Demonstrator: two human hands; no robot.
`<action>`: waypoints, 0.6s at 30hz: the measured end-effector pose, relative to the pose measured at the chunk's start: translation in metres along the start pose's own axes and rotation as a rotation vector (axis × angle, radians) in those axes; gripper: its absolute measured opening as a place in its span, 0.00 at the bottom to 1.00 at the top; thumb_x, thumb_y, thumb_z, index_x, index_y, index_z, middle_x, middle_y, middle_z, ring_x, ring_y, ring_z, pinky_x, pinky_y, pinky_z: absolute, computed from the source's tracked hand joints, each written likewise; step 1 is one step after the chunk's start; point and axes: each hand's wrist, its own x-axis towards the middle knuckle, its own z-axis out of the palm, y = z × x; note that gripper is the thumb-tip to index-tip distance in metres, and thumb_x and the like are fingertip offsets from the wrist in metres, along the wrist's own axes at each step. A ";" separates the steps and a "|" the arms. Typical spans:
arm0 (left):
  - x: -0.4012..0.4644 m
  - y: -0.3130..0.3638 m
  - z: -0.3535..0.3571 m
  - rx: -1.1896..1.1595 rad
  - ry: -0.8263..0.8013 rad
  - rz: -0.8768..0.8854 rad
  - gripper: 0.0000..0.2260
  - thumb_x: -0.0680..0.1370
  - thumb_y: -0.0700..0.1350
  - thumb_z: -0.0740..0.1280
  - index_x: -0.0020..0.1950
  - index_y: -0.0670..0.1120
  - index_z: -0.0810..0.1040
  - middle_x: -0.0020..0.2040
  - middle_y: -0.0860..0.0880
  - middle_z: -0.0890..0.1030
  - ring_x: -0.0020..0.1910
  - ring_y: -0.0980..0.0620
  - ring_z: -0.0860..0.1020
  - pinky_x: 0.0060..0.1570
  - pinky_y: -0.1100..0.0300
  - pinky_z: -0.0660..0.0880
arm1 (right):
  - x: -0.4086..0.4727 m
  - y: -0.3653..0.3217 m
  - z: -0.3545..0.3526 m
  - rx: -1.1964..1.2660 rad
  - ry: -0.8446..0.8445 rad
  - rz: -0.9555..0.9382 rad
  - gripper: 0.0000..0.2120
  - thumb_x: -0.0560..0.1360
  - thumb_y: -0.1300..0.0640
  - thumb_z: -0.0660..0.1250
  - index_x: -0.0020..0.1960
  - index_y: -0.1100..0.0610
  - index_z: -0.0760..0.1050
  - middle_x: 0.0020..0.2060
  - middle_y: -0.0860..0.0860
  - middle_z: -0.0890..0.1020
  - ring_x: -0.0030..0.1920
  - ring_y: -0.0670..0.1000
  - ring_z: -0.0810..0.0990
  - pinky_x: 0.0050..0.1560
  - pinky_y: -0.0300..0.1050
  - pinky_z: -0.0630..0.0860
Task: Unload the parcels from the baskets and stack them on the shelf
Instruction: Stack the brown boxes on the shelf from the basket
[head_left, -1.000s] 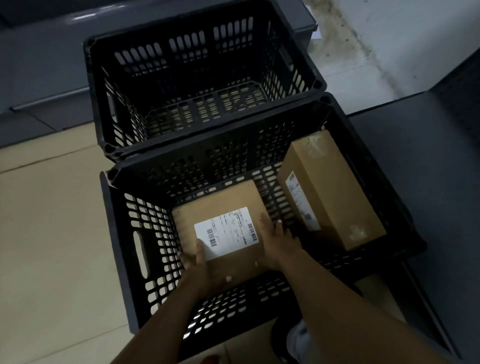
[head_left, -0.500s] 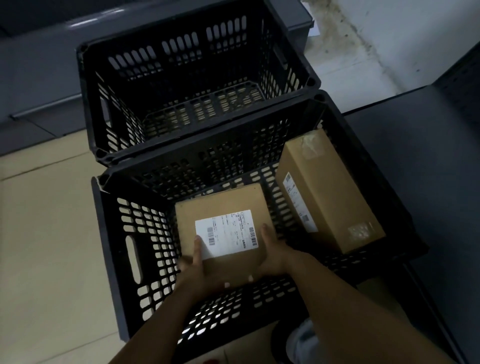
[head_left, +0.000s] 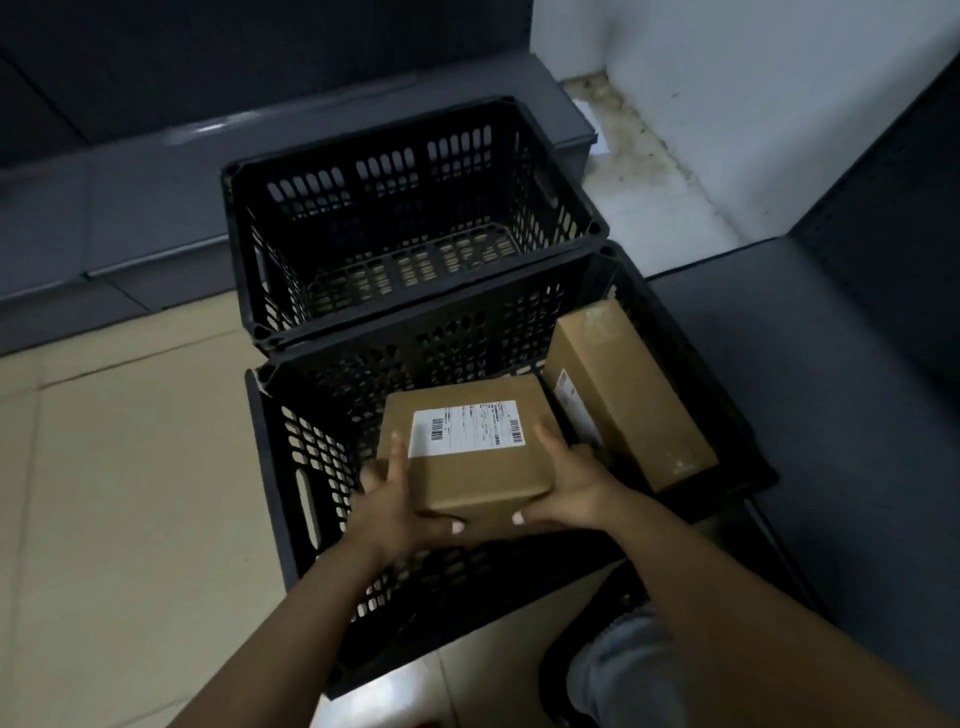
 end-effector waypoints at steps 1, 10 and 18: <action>-0.006 0.003 -0.006 0.009 0.004 0.022 0.62 0.60 0.65 0.77 0.74 0.59 0.30 0.75 0.41 0.49 0.72 0.35 0.59 0.70 0.46 0.63 | -0.010 -0.002 -0.002 -0.009 0.014 -0.013 0.59 0.63 0.45 0.79 0.76 0.40 0.38 0.71 0.57 0.55 0.72 0.59 0.58 0.72 0.52 0.60; -0.074 0.042 -0.066 0.140 0.108 0.197 0.47 0.67 0.66 0.71 0.77 0.53 0.50 0.78 0.44 0.45 0.69 0.33 0.60 0.67 0.49 0.63 | -0.107 -0.042 -0.021 0.093 0.326 -0.125 0.45 0.68 0.52 0.77 0.75 0.42 0.53 0.66 0.53 0.59 0.65 0.53 0.66 0.65 0.40 0.63; -0.144 0.071 -0.117 0.054 0.282 0.387 0.46 0.69 0.65 0.70 0.78 0.54 0.47 0.78 0.49 0.40 0.70 0.36 0.57 0.68 0.49 0.61 | -0.198 -0.082 -0.037 -0.027 0.634 -0.207 0.39 0.70 0.51 0.74 0.74 0.46 0.57 0.68 0.46 0.55 0.60 0.44 0.63 0.60 0.35 0.64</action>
